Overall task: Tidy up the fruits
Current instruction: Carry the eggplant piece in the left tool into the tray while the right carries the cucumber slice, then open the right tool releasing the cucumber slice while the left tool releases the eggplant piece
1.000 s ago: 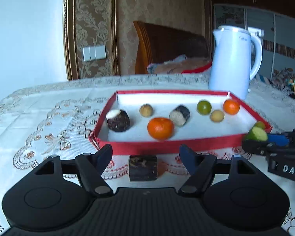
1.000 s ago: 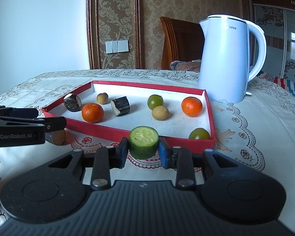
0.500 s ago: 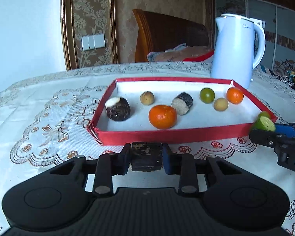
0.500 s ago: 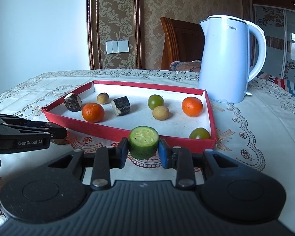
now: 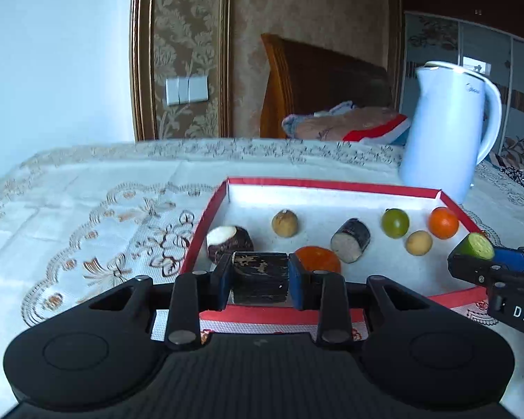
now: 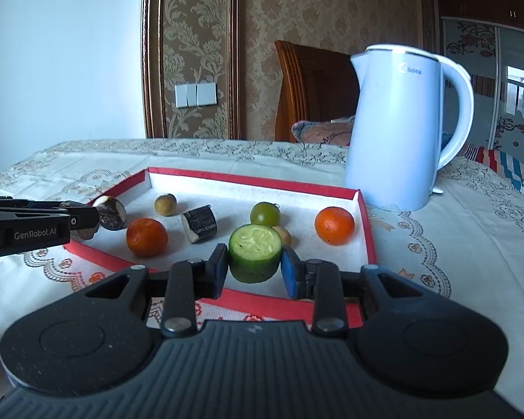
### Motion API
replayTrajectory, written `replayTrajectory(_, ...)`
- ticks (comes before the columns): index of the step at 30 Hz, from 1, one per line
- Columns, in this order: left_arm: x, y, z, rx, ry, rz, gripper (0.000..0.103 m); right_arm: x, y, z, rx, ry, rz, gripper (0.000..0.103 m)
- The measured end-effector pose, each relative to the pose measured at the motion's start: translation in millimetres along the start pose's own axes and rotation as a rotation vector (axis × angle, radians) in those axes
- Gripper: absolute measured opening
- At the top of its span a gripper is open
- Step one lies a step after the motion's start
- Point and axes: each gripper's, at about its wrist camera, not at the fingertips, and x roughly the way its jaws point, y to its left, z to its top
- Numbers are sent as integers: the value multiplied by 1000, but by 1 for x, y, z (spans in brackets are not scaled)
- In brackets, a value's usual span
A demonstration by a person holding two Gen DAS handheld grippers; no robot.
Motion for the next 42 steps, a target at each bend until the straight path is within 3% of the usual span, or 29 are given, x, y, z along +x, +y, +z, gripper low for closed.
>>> replayTrajectory(9, 32, 4, 0, -2, 76, 32, 32, 43, 4, 6, 16, 121, 1, 30)
replayTrajectory(14, 38, 5, 1, -3, 66, 49, 32, 60, 5, 7, 29, 154, -24, 30)
replayTrajectory(25, 39, 1, -2, 20, 46, 68, 32, 64, 4, 6, 41, 140, -46, 31)
replayTrajectory(29, 39, 0, -3, 23, 60, 72, 32, 64, 5, 4, 44, 141, -55, 46)
replayTrajectory(32, 35, 1, -4, 15, 49, 67, 32, 61, 4, 5, 51, 134, -49, 46)
replayTrajectory(35, 32, 1, -6, 17, 43, 66, 32, 58, 4, 5, 58, 124, -44, 56)
replayTrajectory(39, 30, -2, -7, 37, 37, 70, 33, 54, 6, 5, 55, 112, -38, 58)
replayTrajectory(42, 28, -2, -7, 37, 32, 67, 33, 52, 7, 5, 59, 108, -35, 65)
